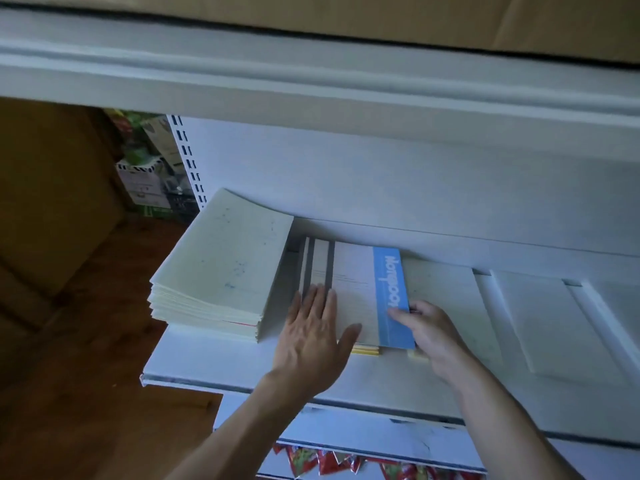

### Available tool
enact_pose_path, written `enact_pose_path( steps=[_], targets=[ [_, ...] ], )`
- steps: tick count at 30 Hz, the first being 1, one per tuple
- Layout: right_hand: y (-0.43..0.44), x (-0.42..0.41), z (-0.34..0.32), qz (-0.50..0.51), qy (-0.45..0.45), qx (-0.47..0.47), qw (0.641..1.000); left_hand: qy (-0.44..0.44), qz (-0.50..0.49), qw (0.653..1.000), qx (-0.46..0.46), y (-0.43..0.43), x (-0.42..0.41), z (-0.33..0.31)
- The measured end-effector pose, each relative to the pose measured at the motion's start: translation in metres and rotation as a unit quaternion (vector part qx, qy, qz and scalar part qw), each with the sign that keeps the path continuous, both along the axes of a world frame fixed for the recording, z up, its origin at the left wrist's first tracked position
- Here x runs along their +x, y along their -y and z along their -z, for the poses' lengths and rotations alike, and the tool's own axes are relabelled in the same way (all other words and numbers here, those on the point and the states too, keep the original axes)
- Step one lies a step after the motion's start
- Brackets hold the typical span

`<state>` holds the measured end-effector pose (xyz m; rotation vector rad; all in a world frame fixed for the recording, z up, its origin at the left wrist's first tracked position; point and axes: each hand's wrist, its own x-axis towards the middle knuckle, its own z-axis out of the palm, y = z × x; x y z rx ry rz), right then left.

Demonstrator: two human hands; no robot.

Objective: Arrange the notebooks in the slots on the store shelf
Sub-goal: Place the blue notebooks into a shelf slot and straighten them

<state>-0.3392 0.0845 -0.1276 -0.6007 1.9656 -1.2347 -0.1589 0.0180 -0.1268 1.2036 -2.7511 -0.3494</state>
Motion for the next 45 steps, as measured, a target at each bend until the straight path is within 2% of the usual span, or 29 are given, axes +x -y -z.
enact_pose_path(
  steps=[5, 15, 21, 25, 26, 27, 29, 30, 31, 34, 38, 42, 45],
  targets=[
    [-0.002, 0.003, -0.005, 0.041, 0.066, -0.005, 0.997, 0.028, 0.051, 0.998, 0.036, -0.001, -0.001, -0.002],
    [-0.019, -0.006, -0.016, 0.08, -0.034, -0.015, 0.996, -0.047, 0.081, 0.988, 0.119, 0.01, -0.005, -0.001],
    [-0.03, -0.012, -0.025, 0.116, 0.023, -0.056, 0.991, -0.048, 0.049, 0.985, 0.158, 0.014, -0.004, 0.0],
    [-0.056, -0.018, -0.034, 0.132, 0.068, -0.107, 0.983, -0.126, 0.049, 0.981, 0.14, 0.007, -0.015, -0.017],
    [-0.065, -0.02, -0.038, 0.133, 0.074, -0.123, 0.981, -0.153, 0.05, 0.973, 0.168, 0.001, -0.021, -0.024],
    [-0.074, -0.023, -0.043, 0.132, 0.077, -0.138, 0.979, -0.198, 0.053, 0.95, 0.235, -0.007, -0.029, -0.031],
    [-0.096, -0.031, -0.052, 0.134, 0.082, -0.16, 0.975, -0.311, 0.036, 0.858, 0.408, -0.022, -0.049, -0.045],
    [-0.109, -0.037, -0.056, 0.139, 0.084, -0.168, 0.972, -0.353, 0.002, 0.808, 0.472, -0.029, -0.061, -0.047],
    [-0.124, -0.045, -0.059, 0.145, 0.082, -0.174, 0.971, -0.369, -0.031, 0.776, 0.511, -0.039, -0.072, -0.051],
    [-0.177, -0.07, -0.063, 0.167, 0.058, -0.171, 0.969, -0.373, -0.035, 0.729, 0.573, -0.076, -0.11, -0.055],
    [-0.258, -0.102, -0.053, 0.203, 0.038, -0.153, 0.966, -0.384, 0.002, 0.694, 0.609, -0.156, -0.165, -0.053],
    [-0.346, -0.132, -0.045, 0.23, 0.03, -0.146, 0.962, -0.346, 0.04, 0.679, 0.646, -0.249, -0.225, -0.049],
    [-0.412, -0.155, -0.042, 0.274, 0.016, -0.149, 0.95, -0.313, 0.068, 0.683, 0.656, -0.311, -0.269, -0.047]
  ],
)
